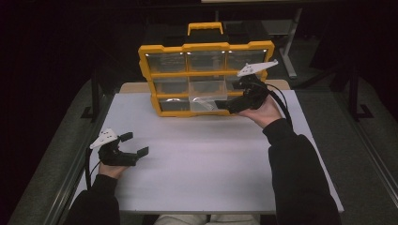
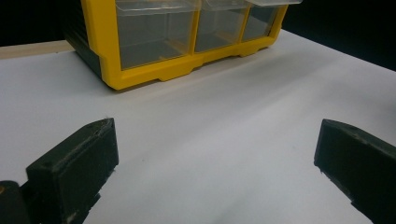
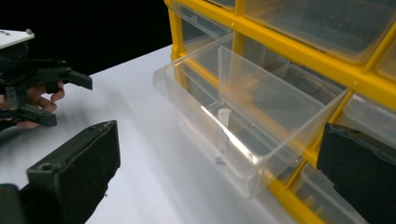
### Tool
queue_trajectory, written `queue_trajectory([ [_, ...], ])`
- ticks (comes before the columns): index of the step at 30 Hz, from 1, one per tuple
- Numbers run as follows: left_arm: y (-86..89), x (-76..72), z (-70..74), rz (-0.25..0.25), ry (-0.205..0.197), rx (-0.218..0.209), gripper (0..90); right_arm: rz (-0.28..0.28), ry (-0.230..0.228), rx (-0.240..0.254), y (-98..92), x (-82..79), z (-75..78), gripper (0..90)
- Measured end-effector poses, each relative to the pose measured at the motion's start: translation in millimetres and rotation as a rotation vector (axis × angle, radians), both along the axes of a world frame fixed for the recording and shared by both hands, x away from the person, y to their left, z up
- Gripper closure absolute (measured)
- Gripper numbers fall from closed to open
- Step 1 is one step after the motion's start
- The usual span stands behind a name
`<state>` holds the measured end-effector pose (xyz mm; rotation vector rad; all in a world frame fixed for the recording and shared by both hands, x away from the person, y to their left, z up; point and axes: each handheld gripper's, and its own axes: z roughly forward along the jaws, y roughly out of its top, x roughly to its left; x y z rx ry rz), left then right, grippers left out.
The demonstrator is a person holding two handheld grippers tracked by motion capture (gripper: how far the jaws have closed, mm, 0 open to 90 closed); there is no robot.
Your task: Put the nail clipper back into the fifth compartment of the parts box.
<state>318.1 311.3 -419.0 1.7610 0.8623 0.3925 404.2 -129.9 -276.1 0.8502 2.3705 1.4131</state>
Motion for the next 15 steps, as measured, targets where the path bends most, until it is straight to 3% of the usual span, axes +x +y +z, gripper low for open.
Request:
queue_trajectory([
  [15, -0.6, 0.0, -0.4, 0.002, 0.004, 0.003, 0.0, -0.056, -0.021, 0.035, -22.8, -35.5, -27.5, 0.0],
])
